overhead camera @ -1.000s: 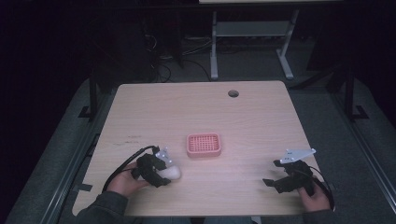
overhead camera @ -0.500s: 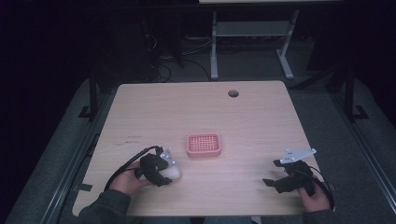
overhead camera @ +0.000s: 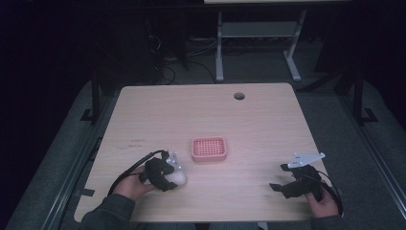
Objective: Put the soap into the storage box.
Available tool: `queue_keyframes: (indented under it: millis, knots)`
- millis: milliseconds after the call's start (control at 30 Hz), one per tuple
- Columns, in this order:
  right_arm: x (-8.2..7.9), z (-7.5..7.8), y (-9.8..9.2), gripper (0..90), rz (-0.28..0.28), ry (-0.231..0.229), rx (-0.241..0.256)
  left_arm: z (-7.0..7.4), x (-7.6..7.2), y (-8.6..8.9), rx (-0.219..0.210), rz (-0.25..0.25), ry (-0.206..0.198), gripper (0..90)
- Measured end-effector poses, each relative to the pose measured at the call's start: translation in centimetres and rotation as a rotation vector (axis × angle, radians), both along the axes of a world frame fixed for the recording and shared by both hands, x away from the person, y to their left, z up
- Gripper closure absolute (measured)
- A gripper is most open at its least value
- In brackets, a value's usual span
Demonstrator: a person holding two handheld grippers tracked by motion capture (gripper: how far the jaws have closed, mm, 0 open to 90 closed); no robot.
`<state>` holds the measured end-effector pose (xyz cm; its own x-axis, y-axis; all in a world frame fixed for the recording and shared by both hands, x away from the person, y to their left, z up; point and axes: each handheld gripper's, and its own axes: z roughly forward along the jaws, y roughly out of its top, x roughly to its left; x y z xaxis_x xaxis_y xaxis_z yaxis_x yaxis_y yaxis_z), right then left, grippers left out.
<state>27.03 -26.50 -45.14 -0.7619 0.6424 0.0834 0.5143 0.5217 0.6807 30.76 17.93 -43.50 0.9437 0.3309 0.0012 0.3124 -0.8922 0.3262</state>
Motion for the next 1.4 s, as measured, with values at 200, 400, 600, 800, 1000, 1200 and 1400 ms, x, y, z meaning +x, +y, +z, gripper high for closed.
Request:
queue_keyframes:
  millis: [200, 400, 600, 800, 1000, 1200, 1400]
  knots:
    - [0.0, 0.0, 0.0, 14.3, 0.001, 0.002, -0.001, 0.0, 0.2, 0.0, 0.006, -0.005, 0.021, 49.6]
    - [0.0, 0.0, 0.0, 14.3, 0.002, 0.001, 0.0, -0.2, 0.2, -0.3, 0.043, -0.007, 0.024, 49.5]
    - [0.0, 0.0, 0.2, 14.3, 0.001, 0.008, -0.002, -0.3, 0.4, -0.6, 0.061, -0.015, 0.034, 47.5]
    - [0.0, 0.0, 0.2, 14.3, 0.002, 0.011, -0.004, -0.2, 0.4, -0.9, 0.072, -0.02, 0.037, 48.0]
    - [0.0, 0.0, 0.0, 14.3, 0.002, 0.008, -0.002, -0.2, 0.1, -0.8, 0.061, -0.018, 0.024, 49.4]
    - [0.0, 0.0, 0.1, 14.3, 0.002, 0.009, -0.004, 0.2, 0.3, -0.4, 0.034, 0.0, 0.009, 49.5]
    - [0.0, 0.0, 0.0, 14.3, 0.001, 0.004, -0.002, 0.8, 0.5, -0.5, 0.025, -0.001, 0.008, 49.5]
